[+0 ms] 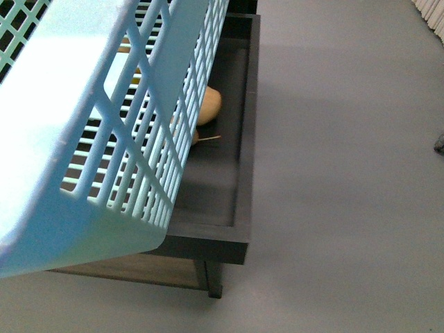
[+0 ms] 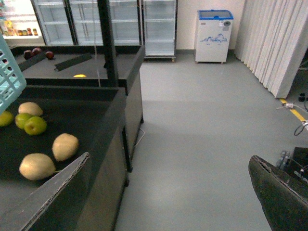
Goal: Pick lemon and mango into basket
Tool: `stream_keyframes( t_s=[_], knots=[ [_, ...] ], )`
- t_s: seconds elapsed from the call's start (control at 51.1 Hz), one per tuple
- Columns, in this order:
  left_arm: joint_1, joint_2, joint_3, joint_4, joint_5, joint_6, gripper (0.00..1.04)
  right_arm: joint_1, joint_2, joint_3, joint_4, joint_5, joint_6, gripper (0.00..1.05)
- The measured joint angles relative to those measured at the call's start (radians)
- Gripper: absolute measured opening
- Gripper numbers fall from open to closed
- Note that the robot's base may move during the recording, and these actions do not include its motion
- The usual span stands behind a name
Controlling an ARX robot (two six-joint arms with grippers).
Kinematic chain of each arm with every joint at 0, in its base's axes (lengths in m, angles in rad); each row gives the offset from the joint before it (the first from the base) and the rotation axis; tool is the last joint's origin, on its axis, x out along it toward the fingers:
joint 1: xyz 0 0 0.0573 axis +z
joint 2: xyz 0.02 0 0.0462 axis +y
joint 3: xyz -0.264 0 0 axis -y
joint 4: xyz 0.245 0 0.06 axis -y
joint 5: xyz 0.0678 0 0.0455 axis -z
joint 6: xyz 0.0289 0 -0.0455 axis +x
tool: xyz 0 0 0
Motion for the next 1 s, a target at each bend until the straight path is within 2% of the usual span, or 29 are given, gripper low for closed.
stream_keyframes(
  t_s=[0.998],
  knots=[
    [0.0, 0.001, 0.0, 0.0, 0.004, 0.0, 0.05, 0.0, 0.001, 0.0, 0.0, -0.003, 0.0, 0.96]
  ],
)
